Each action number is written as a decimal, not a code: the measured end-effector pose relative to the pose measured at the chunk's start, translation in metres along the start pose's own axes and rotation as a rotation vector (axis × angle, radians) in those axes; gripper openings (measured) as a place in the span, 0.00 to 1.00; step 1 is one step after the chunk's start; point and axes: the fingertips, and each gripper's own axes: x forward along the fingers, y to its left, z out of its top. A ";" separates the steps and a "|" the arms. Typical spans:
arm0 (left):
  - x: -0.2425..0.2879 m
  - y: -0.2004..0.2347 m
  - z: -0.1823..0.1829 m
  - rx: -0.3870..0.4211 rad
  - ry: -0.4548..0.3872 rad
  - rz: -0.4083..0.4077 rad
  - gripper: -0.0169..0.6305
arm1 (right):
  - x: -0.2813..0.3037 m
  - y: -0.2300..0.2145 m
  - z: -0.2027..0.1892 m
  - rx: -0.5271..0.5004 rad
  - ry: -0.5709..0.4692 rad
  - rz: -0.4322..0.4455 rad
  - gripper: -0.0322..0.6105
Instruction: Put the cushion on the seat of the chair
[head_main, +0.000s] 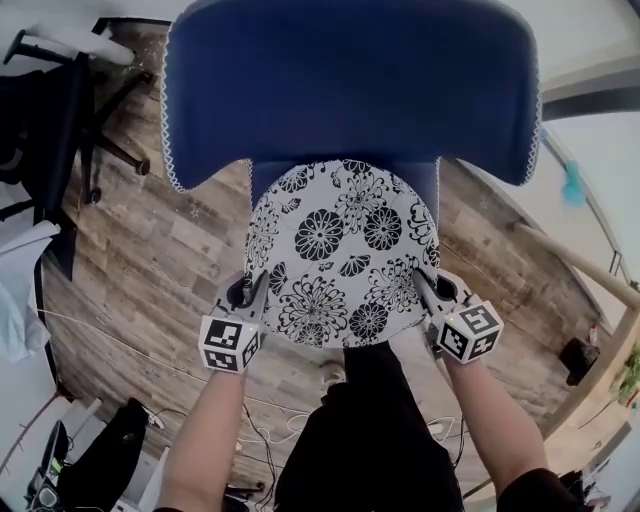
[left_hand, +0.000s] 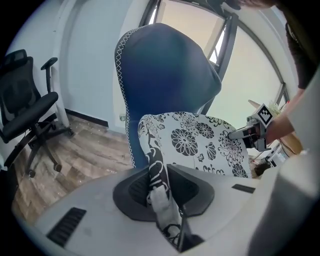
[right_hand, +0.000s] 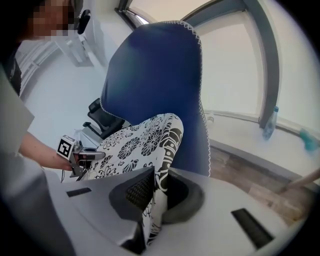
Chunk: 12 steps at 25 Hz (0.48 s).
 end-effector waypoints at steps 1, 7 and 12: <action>0.001 0.002 0.000 0.000 -0.002 0.001 0.08 | 0.000 -0.003 -0.001 0.015 -0.002 -0.008 0.10; 0.000 0.022 0.001 -0.038 -0.054 0.068 0.29 | 0.004 -0.011 -0.005 -0.010 -0.006 -0.046 0.10; -0.015 0.053 0.005 -0.105 -0.111 0.169 0.43 | 0.003 -0.027 -0.007 -0.077 0.034 -0.151 0.32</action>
